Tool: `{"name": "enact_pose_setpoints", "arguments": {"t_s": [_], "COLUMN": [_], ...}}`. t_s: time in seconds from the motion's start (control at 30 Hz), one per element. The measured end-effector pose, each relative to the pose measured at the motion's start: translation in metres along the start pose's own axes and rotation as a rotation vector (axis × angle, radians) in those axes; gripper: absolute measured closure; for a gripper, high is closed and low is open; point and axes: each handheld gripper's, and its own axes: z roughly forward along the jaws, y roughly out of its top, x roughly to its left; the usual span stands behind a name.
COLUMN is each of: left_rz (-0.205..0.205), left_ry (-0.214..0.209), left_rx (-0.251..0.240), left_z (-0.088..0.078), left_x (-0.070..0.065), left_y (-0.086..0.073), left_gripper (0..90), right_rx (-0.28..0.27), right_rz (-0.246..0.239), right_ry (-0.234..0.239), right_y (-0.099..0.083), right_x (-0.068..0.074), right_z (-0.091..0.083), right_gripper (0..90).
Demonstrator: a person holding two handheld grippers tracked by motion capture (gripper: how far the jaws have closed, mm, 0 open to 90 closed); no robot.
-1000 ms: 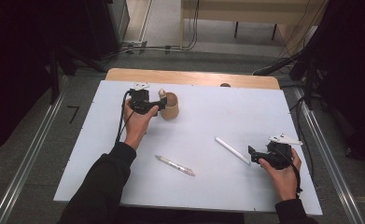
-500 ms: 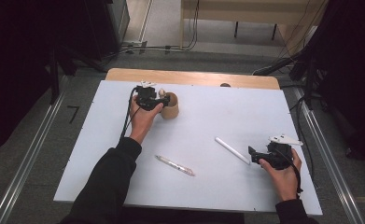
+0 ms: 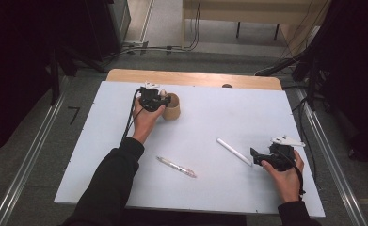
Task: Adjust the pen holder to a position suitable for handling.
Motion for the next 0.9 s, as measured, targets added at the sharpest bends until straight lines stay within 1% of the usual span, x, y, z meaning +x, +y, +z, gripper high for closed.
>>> {"name": "enact_pose_setpoints", "arguments": {"t_s": [0.17, 0.33, 0.47, 0.6, 0.63, 0.77, 0.83, 0.87, 0.9], "left_rz": [0.027, 0.054, 0.064, 0.066, 0.076, 0.088, 0.104, 0.104, 0.106], "left_ry": [0.018, 0.023, 0.025, 0.013, 0.007, -0.020, -0.037, -0.037, -0.046], "left_rx": [0.003, 0.006, 0.007, 0.008, 0.012, 0.021, 0.028, 0.028, 0.025], "left_z": [0.000, -0.001, -0.001, 0.000, -0.001, -0.001, -0.002, -0.002, -0.002], "left_x": [-0.002, -0.003, -0.005, -0.009, -0.013, -0.022, -0.028, -0.028, -0.032], "left_y": [0.002, 0.002, 0.001, 0.001, 0.000, -0.002, -0.003, -0.003, -0.004], "left_gripper": [65.0, 65.6, 65.9, 65.9, 65.9, 65.9, 65.9, 65.9, 65.9], "right_rx": [-0.001, -0.002, 0.001, 0.002, 0.001, 0.000, 0.001, 0.001, 0.002], "right_rz": [0.000, 0.000, 0.000, -0.001, -0.001, -0.003, -0.002, -0.002, -0.003], "right_ry": [0.003, 0.006, 0.005, 0.007, 0.007, 0.008, 0.008, 0.008, 0.007], "right_y": [0.000, 0.000, 0.000, 0.000, 0.000, 0.000, 0.000, 0.000, 0.000], "right_x": [0.000, 0.000, 0.001, 0.001, 0.001, 0.001, 0.001, 0.001, 0.001], "right_z": [0.000, 0.001, 0.000, 0.001, 0.000, 0.001, 0.001, 0.001, 0.001], "right_gripper": [7.1, 7.1, 7.1, 7.1, 7.1, 7.1, 7.1, 7.1, 7.1]}}
